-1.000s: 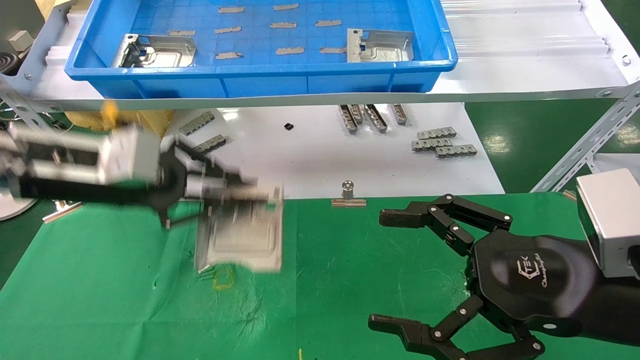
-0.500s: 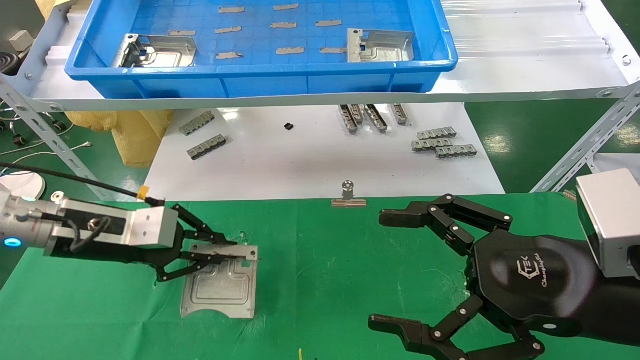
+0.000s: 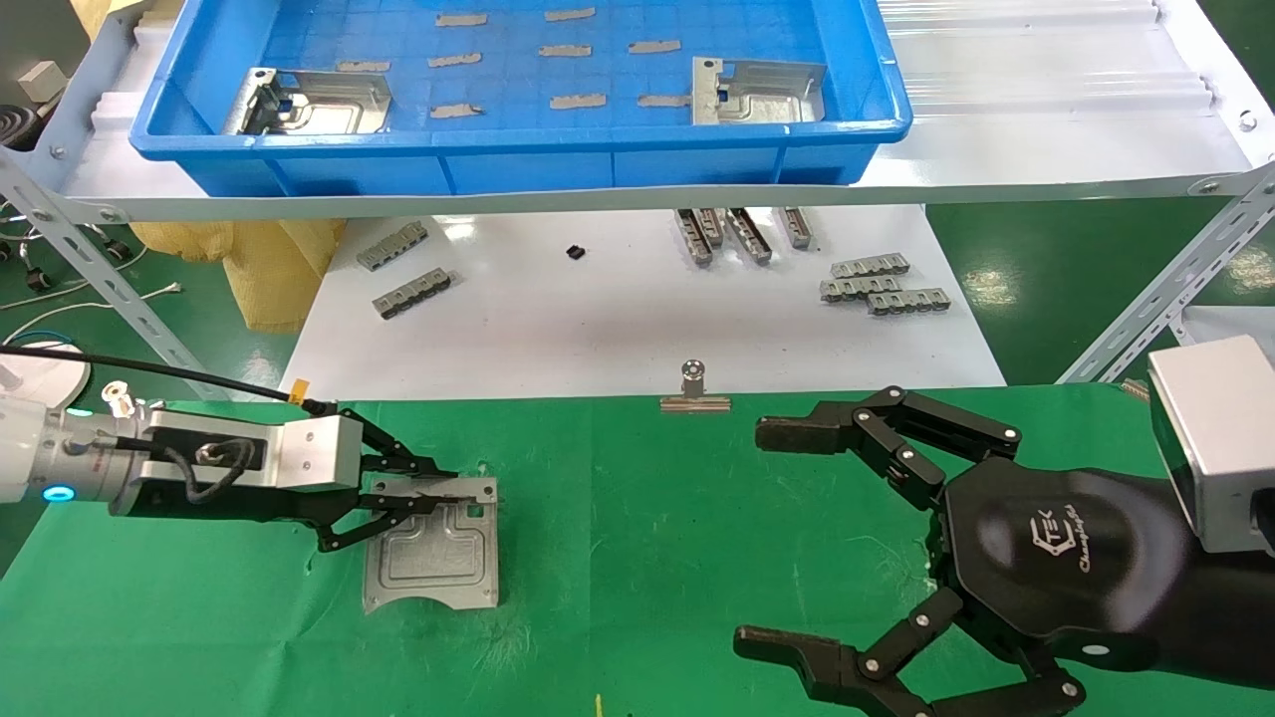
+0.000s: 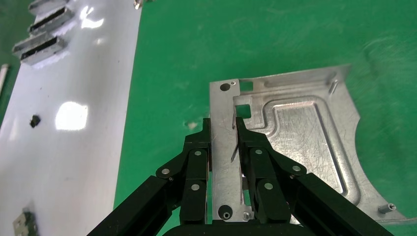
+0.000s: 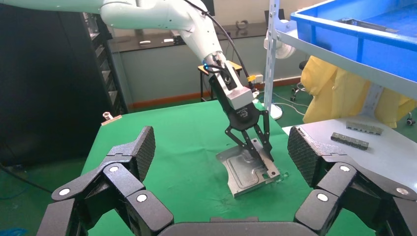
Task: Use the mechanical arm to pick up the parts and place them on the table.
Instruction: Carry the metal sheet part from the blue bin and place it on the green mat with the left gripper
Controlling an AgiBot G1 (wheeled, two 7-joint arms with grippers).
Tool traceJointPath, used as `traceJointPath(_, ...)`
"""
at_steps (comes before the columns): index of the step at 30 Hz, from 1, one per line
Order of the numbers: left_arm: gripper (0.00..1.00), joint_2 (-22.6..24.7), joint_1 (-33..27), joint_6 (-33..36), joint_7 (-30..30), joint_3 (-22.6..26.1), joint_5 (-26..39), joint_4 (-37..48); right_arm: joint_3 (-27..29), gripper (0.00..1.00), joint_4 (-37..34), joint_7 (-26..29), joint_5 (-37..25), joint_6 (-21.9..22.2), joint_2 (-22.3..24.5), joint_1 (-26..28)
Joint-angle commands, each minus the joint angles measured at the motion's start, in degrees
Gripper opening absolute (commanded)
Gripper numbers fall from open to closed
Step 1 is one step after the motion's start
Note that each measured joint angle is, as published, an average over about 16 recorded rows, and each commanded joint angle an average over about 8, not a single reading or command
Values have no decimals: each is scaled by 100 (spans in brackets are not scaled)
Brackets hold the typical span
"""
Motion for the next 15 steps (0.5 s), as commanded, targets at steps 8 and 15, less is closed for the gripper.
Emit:
traceJointPath(8,100,99,-2,-131,159,-42,-53,225,0,100,0,0,0,0,0,0)
traceJointPath(15,100,7,-2,442,35,-160,-238,322,-1,100,0,0,0,0,0,0)
